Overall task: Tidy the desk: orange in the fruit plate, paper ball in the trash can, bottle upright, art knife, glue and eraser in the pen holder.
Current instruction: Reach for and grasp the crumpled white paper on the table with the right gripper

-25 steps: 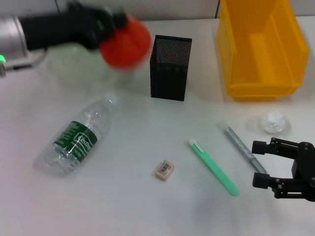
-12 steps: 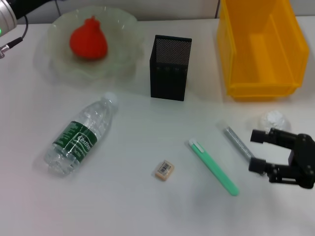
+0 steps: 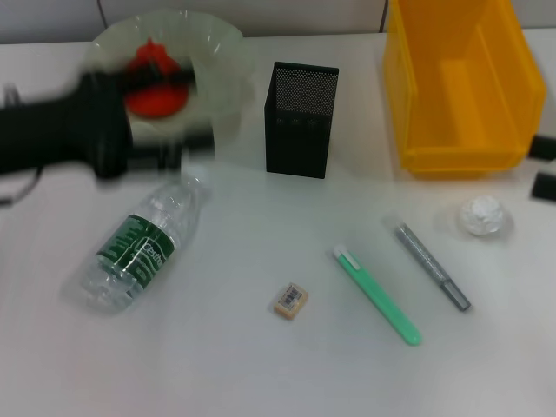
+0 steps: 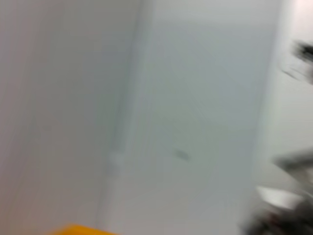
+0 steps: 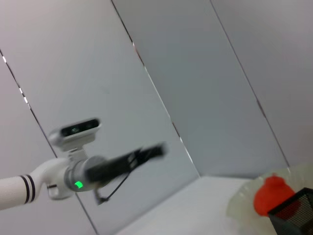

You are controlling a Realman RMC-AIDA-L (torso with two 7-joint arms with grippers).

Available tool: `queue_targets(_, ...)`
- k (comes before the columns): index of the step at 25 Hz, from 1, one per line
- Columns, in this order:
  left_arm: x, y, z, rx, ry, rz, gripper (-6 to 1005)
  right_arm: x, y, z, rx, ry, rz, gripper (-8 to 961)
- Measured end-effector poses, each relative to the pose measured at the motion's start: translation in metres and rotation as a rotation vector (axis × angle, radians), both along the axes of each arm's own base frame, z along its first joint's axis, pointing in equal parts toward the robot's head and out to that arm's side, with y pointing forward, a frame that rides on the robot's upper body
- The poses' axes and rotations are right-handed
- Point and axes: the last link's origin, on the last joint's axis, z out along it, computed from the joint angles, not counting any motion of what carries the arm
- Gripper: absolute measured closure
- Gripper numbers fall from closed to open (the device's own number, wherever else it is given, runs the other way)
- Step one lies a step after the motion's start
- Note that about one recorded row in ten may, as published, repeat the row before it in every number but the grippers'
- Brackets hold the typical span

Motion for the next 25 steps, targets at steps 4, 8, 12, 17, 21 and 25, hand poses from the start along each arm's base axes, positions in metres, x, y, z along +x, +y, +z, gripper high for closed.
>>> queue_targets(4,-0.012,-0.013,-0.013,-0.12,0.131,-0.023,175,-0.031,0.012,0.036,-0.072,-0.231,-0.058,111)
queue_targets(8,-0.019,-0.016,-0.025,-0.155,0.188,-0.001,157,-0.06,0.025,0.042,-0.137,-0.541,-0.154,111)
queue_targets(12,-0.022,-0.017,-0.031,-0.156,0.198,0.019,158,-0.071,0.046,0.03,-0.183,-0.799,-0.278,111)
queue_targets(17,-0.021,-0.018,-0.036,-0.169,0.203,0.019,159,-0.065,0.075,-0.003,-0.169,-1.036,-0.391,112)
queue_targets(21,-0.022,-0.018,-0.037,-0.168,0.205,0.025,159,-0.058,0.094,-0.044,-0.163,-1.119,-0.384,112)
queue_targets(25,-0.024,-0.019,-0.037,-0.165,0.205,0.032,160,-0.051,0.103,-0.062,-0.171,-1.128,-0.375,112)
